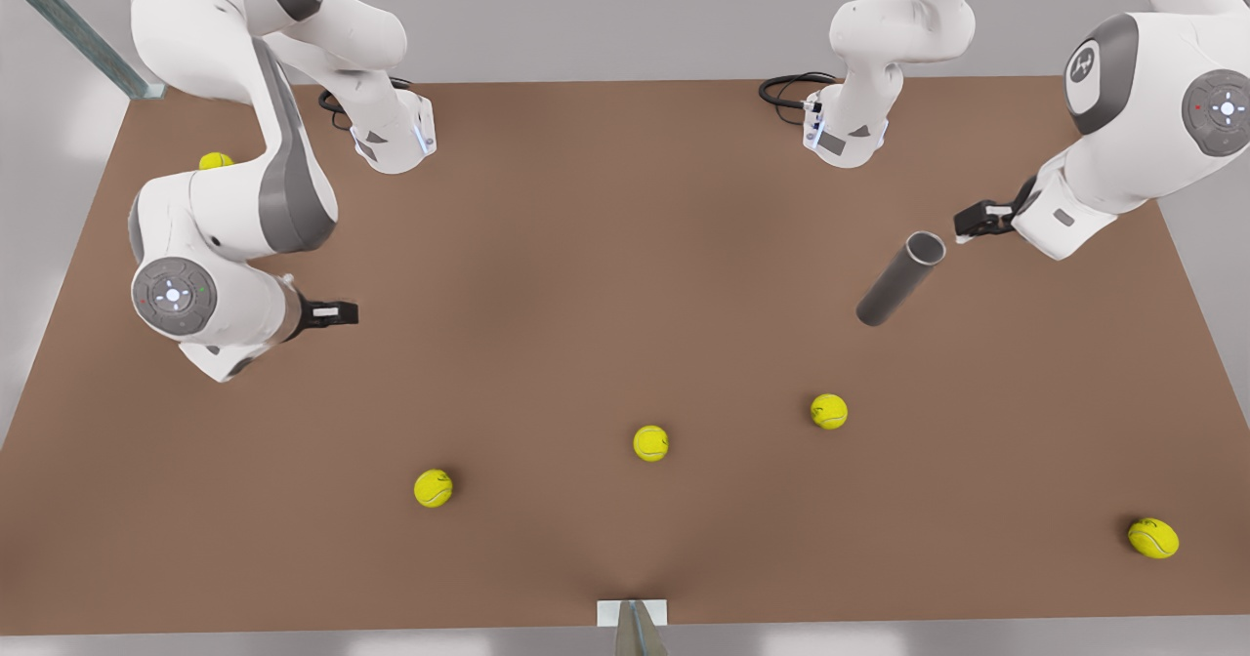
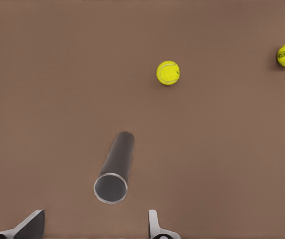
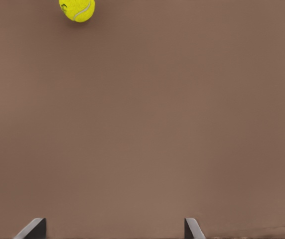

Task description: Put the tennis tube upright

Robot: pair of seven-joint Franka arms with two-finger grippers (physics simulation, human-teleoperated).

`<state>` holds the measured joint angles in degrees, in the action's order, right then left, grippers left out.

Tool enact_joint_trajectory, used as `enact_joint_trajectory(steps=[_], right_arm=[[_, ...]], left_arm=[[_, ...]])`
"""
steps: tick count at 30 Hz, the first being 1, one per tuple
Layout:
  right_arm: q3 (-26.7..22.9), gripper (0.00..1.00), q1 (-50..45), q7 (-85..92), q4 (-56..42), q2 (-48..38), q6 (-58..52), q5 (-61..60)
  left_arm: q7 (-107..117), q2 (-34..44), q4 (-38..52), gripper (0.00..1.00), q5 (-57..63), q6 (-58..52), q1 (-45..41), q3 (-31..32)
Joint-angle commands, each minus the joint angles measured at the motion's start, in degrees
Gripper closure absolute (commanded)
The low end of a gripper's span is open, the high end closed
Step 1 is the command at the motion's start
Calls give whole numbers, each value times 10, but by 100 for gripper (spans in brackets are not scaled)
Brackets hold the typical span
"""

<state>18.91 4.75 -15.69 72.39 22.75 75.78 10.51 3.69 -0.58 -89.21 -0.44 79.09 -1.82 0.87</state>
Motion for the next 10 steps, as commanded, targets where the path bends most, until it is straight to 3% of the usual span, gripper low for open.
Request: enact_joint_trajectory(steps=[1,10], right_arm=[[0,0,3,-5,-1,0,1,4],[1,0,28,43,-35,0,18,-13]], left_arm=[[0,0,0,0,5,0,-28,0],[1,1,0,0,5,-2,-28,3]])
